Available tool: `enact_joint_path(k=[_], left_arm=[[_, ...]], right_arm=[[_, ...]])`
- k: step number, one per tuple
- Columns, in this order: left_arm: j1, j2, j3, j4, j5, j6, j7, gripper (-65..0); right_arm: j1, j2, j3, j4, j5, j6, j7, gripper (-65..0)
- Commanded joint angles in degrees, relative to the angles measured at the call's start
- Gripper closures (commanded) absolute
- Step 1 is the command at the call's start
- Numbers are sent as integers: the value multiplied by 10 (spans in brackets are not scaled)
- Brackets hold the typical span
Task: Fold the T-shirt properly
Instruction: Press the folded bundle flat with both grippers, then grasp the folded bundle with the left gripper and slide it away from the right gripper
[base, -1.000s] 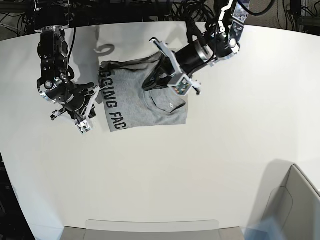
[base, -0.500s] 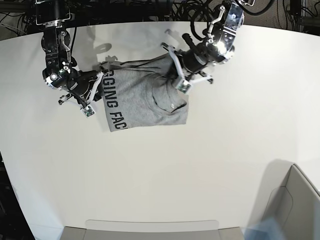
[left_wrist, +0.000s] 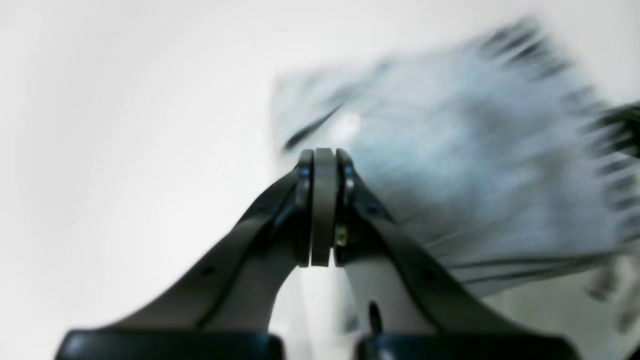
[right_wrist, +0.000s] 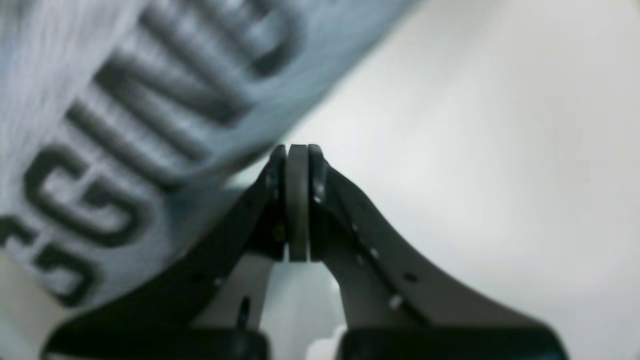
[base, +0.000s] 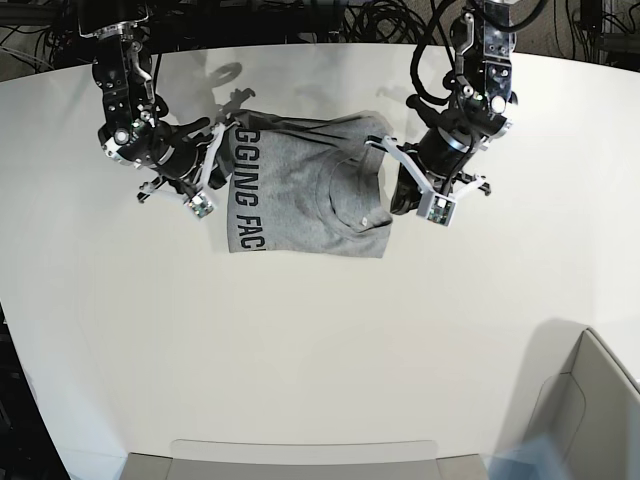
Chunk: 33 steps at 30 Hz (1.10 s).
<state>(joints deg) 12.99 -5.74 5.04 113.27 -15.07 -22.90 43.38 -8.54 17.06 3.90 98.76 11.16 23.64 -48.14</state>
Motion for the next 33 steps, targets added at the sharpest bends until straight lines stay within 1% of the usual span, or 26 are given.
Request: enact_joint_path(k=[1,3,6,8,11,13,15,17,19,23,26,28,29,31,33], left_arm=[[-6,7,11,17,-6,-2,-23,0],[-13,9,47,10,-4,-2,-25,0],[-43,5,114,-33,-2,-2,-22,0],[-56,5,136,-67,-2,0,-13,0],[-73,7,136,-142,-2,2,-17,0],[-97,9,118,-202,-2,2,-25,0],[-108,10,90,-229,-2,2,-32,0],[-108,10,68,-222,-4,3,-32,0],[-107,10,50,-192,-5,3,-31,0],[-79,13,53,-121,-6,3,-30,0],[-48,18,92,-77,-4,2,-22,0],[-32,17,129,-72,-3,1,5,0],[-30,17,148,-74,-2,1,17,0],[-30,6,180,-89,-2,1,25,0],[-31,1,195,-113,-2,1,26,0]], right_arm=[[6,7,18,22,6,3,11,0],[2,7,41,44,6,3,11,0],[3,7,63,57,6,3,11,0],[8,8,72,56,6,3,11,0],[29,8,67,56,2,3,11,0],[31,7,67,56,2,3,11,0],[31,7,67,56,5,3,11,0],[30,7,65,55,5,4,11,0],[30,8,50,53,3,4,11,0],[57,9,19,35,2,4,11,0],[103,7,1,4,5,4,13,0],[140,7,-25,-28,5,4,14,0],[159,7,-40,-47,2,4,15,0],[197,5,-77,-98,2,4,15,0],[227,-7,-111,-151,2,4,16,0]])
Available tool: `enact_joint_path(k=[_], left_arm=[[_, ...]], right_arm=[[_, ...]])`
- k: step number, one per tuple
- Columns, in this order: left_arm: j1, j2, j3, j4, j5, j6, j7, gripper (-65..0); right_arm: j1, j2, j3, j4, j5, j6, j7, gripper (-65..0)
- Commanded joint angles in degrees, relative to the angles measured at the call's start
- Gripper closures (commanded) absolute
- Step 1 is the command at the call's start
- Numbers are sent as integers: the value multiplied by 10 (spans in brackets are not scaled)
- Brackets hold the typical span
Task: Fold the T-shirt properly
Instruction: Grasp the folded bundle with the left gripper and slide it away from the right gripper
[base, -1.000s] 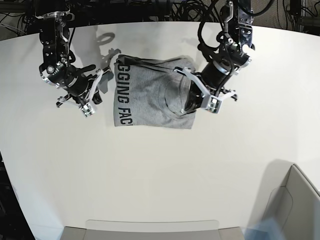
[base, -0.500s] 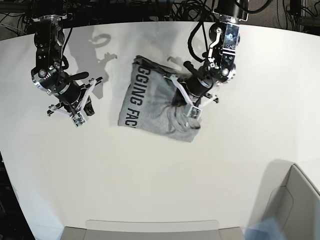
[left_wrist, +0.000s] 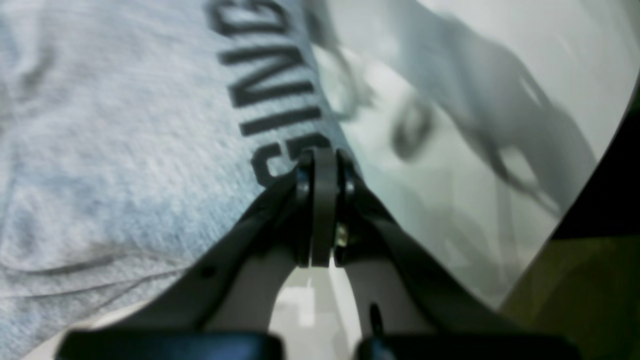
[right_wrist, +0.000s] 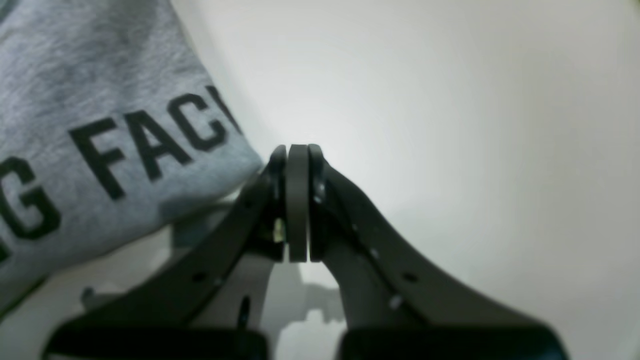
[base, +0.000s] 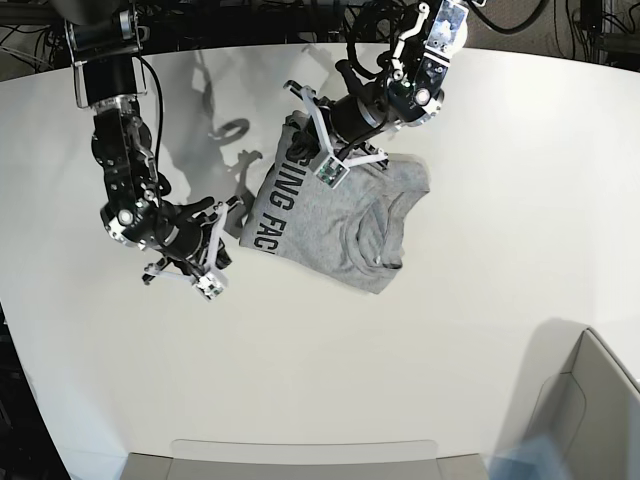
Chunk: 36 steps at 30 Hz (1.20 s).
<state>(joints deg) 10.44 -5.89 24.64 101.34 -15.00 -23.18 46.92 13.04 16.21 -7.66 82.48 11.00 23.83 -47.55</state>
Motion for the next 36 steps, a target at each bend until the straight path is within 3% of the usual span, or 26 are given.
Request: enact_joint_path(k=[1,7,17,21,24,31,36], left_arm=[[-6,2,-2,-7,-2,4,-10,0],[-27,2,-47,-62,-2,5,-5,0],[-41,-29,-277,-64,-2,5,-10,0],[-63,-26,-337,-52,-6,5,-11,0],[-62,-19,-351,-13,-7,4,-19,0],[-53,78,-322,30,-7,1,-85,0],[-53,79,-239,-30,-3,5,-121,0]], right_arm=[[23,-3,-6,-12,4,2,12,0],[23,-9,-77,-74,3,1,65,0],[-82,-9,-189,15,3,1,65,0],[-117,-5,-188,63,3,1,65,0],[-150,-3,-130,115,3,1,65,0],[-205,-20,80,206,7,1,65,0],[-230,-19,151,222,7,1,65,0]])
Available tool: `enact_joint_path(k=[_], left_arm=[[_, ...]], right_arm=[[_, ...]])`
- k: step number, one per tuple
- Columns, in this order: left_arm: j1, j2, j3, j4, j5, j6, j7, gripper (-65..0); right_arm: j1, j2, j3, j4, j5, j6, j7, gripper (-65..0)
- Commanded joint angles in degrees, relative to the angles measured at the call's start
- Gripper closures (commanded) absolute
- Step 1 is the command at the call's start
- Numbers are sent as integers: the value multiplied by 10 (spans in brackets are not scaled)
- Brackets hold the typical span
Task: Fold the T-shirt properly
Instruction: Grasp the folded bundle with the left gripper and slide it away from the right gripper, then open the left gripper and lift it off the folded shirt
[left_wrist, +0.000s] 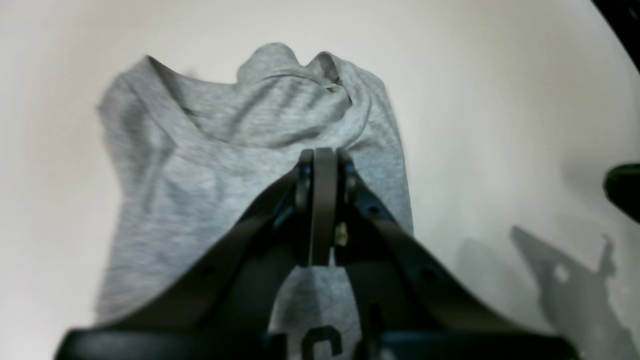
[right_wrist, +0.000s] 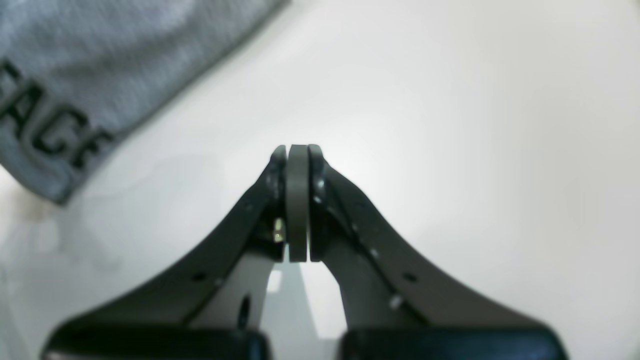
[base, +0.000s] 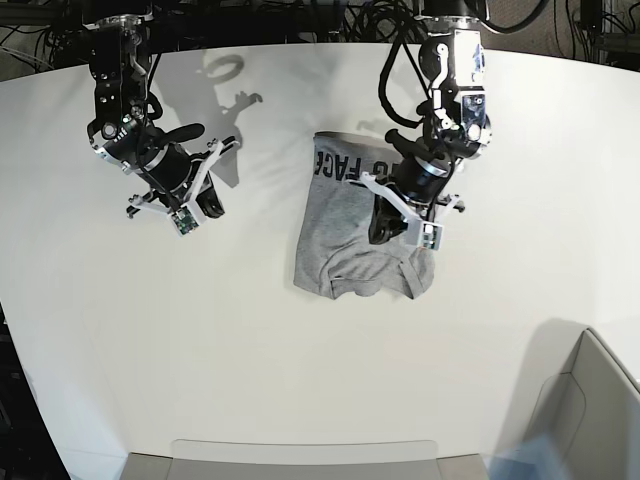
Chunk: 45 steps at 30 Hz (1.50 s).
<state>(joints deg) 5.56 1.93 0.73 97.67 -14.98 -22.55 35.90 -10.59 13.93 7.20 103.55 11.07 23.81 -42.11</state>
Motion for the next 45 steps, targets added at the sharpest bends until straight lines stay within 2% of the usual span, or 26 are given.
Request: enact_joint_path(k=[1,7,13,15,21,25,30,33,41,42,45], left_arm=[[-5,0,5,-14,-3,-2,-18,0],[-36,-1,-1,-187,-3,-1,-54,0],[-39,-9,-102,-201,-3,-1,-50,0],[-42,-45,-128,-207,-3,-1,-50,0],[-53,-158,-130,-286,-7,-4,-50,0],[-75,-210,-130,-325,-7,-5,-50,0],[-75,-239,-114,-326,-7,-5,-50,0],[-73,-242,-112,-289,-8,-5,-50,0],[7,-240,-127,37,-4,-5,-53,0],[19,-237,-133,65,-5,-4,-52,0],[61,-199,-170,132,-6,-4,-50,0]], right_arm=[[1,4,6,11,7,1,11,0],[-31,4,10,11,7,1,11,0],[-33,4,10,11,7,1,11,0],[-32,4,10,12,6,1,11,0],[-31,4,10,12,6,1,11,0],[-30,3,8,12,6,1,11,0],[-30,-1,6,18,6,1,11,0],[-32,-2,6,37,6,1,11,0],[-35,-1,11,136,7,1,12,0],[-40,-1,11,143,4,1,12,0],[-69,2,30,147,7,1,15,0]])
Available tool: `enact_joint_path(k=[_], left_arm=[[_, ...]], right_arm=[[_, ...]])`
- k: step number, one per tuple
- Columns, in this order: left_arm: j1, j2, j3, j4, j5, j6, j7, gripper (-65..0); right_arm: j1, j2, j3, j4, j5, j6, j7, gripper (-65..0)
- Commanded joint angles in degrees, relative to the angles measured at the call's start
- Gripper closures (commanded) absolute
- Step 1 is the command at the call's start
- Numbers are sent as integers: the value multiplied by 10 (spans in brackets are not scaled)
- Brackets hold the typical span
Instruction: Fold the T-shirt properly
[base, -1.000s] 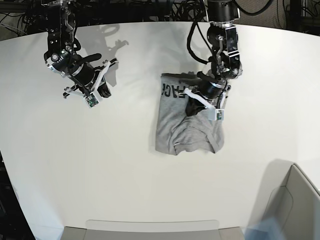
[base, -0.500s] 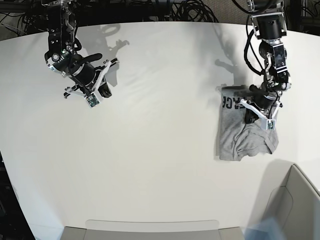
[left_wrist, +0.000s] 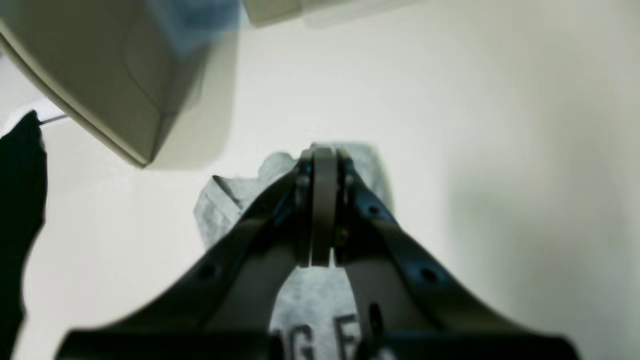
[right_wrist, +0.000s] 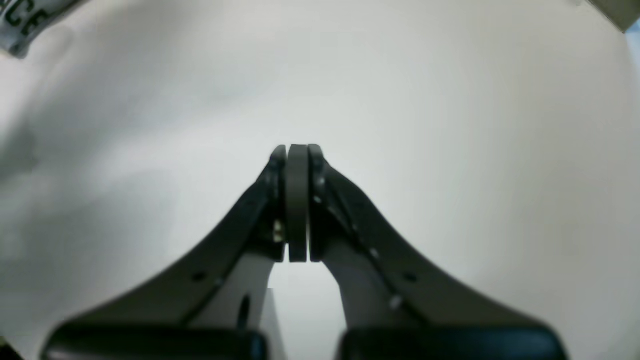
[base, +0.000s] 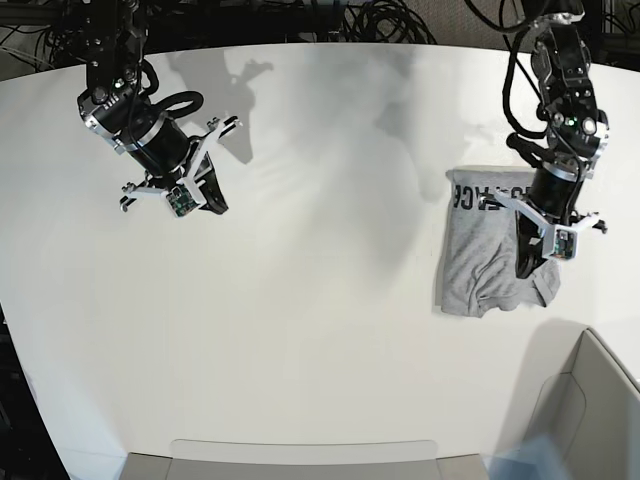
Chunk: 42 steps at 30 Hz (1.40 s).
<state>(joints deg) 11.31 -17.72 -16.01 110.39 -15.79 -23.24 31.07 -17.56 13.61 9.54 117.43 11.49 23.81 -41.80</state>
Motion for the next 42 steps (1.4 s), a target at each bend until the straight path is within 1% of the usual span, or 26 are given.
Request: enact_joint_path(k=[1,3,5,8,9,10,12,15,17,19,22,25,27,29,31,32,35,36,39,41,42], left_arm=[[18,9,-17,17,2,3,-2,0],[61,38,-49,36,2,3,-2,0],[100,59,-69,48,2,3,-2,0],[166,78,-82,62,2,3,-2,0],[189,84,-82,66,2,3,-2,0],[209,88,-82,67,2,3,-2,0],[257,89,-83,68,2,3,-2,0],[338,87,-84,68,2,3,-2,0],[382,86,-84,68,2,3,-2,0],[422,86,-84,68,2,3,-2,0],[477,86,-81,67,3,3,5,0],[494,86,-81,62,5,3,64,0],[494,86,-82,42,5,3,92,0],[478,86,-79,1,5,3,100,0],[456,86,-76,-46,5,3,102,0],[445,86,-76,-70,5,3,102,0],[403,86,-75,-158,5,3,99,0],[393,86,-75,-182,5,3,99,0],[367,85,-57,-245,6,3,97,0],[355,73,-25,-285,6,3,78,0],[346,65,0,-316,6,4,62,0]], right_arm=[[-9,3,15,9,3,1,12,0],[-46,2,31,11,3,1,13,0],[-82,6,40,12,3,1,13,0],[-143,8,53,13,3,1,14,0],[-169,13,54,13,3,1,16,0],[-192,18,54,13,3,1,23,0],[-256,25,53,13,7,1,54,0],[-352,60,58,13,53,1,96,0],[-410,83,71,13,92,1,98,0],[-451,96,87,13,129,1,98,0],[-498,96,115,11,138,1,90,0],[-504,96,115,8,135,1,37,0],[-496,96,106,-7,135,1,5,0],[-470,104,67,-60,135,1,5,0],[-436,127,27,-134,135,1,8,0],[-417,134,5,-173,134,1,17,0],[-362,158,-72,-299,133,1,82,0],[-347,162,-96,-330,128,1,98,0],[-299,163,-166,-406,70,1,127,0],[-267,160,-199,-458,32,1,137,0],[-248,153,-215,-491,19,1,148,0]])
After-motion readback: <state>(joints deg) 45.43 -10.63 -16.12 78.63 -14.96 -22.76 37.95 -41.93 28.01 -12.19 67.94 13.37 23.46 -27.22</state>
